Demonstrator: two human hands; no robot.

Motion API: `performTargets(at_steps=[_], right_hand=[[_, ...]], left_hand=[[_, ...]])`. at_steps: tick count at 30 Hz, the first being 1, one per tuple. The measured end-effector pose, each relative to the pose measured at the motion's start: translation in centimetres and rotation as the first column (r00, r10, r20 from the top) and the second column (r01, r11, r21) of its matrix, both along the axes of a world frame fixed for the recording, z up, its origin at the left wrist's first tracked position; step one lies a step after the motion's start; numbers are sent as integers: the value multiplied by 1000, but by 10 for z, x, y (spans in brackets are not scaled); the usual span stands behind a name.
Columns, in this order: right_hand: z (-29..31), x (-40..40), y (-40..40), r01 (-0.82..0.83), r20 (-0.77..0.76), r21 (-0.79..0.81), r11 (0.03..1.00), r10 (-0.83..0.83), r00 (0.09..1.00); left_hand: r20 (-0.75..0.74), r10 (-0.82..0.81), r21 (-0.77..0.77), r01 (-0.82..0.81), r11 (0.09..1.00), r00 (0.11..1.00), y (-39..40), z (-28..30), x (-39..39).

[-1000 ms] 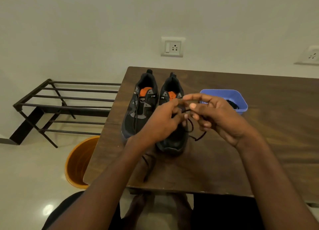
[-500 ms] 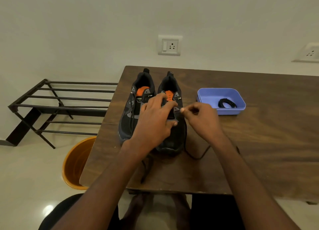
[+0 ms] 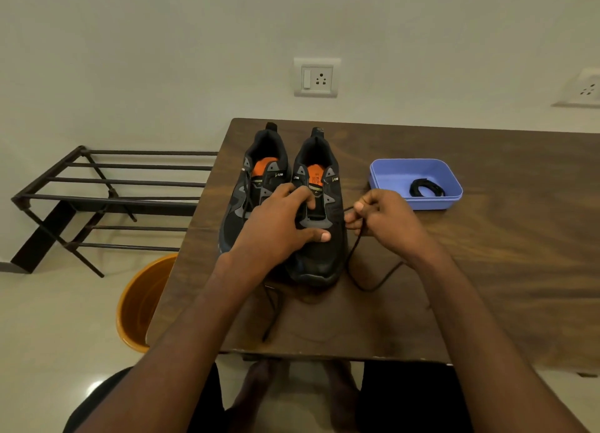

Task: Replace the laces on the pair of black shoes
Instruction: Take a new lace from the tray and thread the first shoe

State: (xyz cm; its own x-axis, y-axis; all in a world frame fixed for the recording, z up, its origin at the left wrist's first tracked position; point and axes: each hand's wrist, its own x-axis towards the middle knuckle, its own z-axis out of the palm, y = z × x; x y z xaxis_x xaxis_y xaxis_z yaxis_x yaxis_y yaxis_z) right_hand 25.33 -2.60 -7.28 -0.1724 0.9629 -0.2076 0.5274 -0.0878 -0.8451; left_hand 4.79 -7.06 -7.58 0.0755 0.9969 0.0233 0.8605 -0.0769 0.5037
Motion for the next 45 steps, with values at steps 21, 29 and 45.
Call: performTargets(at_steps=[21,29,45], right_hand=[[87,-35,-50,-130,-629,301,945,299,718],[85,-30,-56,-81,-647,305,949,269,713],[53,-35,-37,59,-934,-174,983,-184,306]], left_hand=[[858,-162,248,-117,962,487,-32,105,-8],[712,-126,360,-205,910,691,-34,103,-14],[793,34,-133,118,984,609,-31,48,14]])
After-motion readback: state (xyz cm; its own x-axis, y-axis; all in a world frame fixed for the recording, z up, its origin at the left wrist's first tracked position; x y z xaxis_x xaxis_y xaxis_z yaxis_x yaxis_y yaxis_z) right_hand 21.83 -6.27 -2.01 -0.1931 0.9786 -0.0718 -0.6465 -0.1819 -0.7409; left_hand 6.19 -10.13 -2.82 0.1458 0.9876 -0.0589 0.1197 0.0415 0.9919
